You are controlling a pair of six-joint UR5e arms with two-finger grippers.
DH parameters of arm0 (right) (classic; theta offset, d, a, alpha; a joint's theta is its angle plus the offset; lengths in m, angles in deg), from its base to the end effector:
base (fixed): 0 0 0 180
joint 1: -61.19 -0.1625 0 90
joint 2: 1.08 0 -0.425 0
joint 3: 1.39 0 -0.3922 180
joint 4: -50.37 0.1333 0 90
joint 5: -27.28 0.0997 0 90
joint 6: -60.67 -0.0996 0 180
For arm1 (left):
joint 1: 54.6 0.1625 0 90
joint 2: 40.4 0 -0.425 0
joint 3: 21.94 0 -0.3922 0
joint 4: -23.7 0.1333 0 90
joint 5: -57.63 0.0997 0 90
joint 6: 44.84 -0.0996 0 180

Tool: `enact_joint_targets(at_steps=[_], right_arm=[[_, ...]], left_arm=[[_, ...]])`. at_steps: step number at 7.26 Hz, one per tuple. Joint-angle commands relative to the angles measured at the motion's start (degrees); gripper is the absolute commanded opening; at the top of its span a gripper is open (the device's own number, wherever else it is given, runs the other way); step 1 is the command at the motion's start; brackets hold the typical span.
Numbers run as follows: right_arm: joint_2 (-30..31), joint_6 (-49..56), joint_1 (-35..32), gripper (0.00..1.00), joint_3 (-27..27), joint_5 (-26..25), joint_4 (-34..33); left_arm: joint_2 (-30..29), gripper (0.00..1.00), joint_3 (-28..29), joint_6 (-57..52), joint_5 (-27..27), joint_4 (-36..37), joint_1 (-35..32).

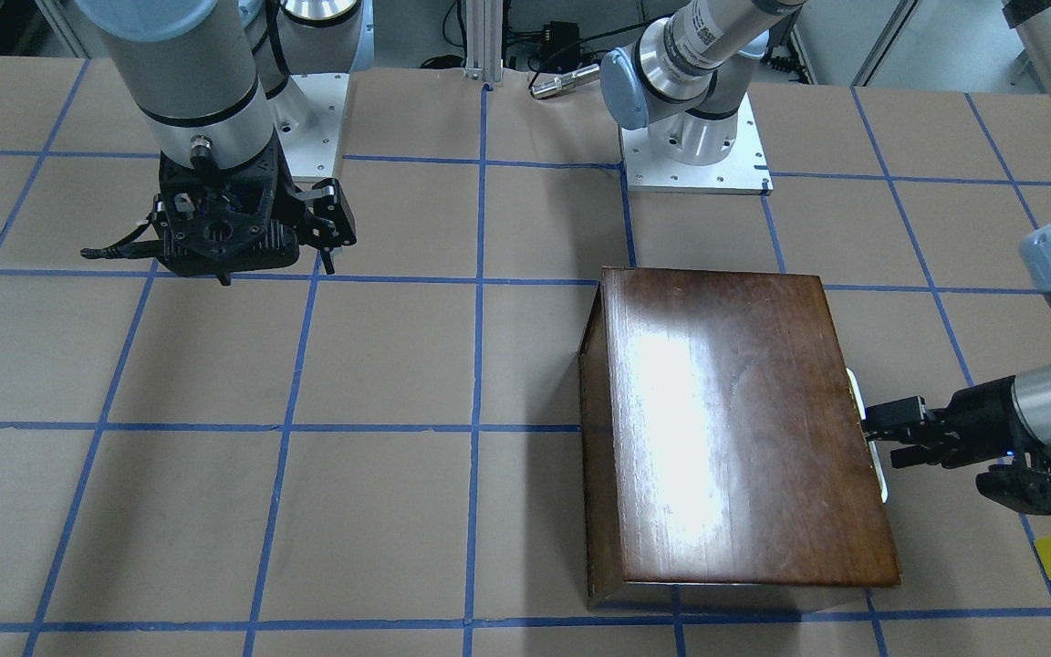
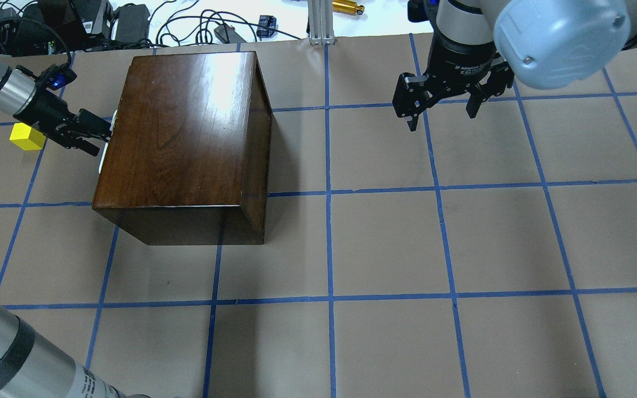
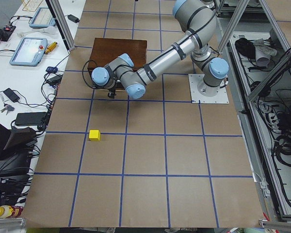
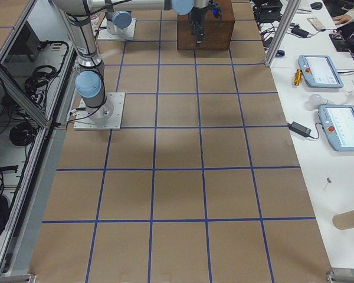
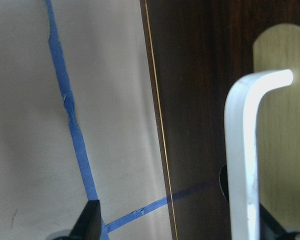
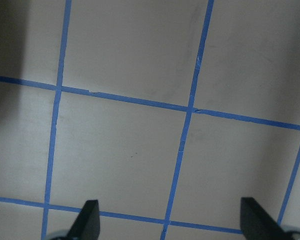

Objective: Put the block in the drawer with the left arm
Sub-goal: 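Pull the drawer outward from the cabinet with the left gripper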

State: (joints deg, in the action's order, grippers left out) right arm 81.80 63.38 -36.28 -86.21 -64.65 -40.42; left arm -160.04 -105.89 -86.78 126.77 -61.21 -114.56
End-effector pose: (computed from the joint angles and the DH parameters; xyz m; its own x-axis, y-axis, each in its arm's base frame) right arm 0.1994 -0.5208 0.4694 -0.9836 -0.1773 0.0327 -0.1767 0.9840 0.0216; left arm 0.1716 -0.6339 0.2550 -0.8769 0.1280 0.4633 0.1497 0.9887 0.0103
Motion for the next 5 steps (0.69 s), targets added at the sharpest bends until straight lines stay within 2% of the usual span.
enact_joint_targets(at_steps=[1, 5], right_arm=[[0.0, 0.0, 0.0, 1.0, 0.0, 0.0, 0.0], [0.0, 0.0, 0.0, 1.0, 0.0, 0.0, 0.0]], left_arm=[[0.1, 1.0, -0.3, -0.1, 0.1, 0.0, 2.6], [0.2, 1.0, -0.4, -0.9, 0.1, 0.1, 7.0]])
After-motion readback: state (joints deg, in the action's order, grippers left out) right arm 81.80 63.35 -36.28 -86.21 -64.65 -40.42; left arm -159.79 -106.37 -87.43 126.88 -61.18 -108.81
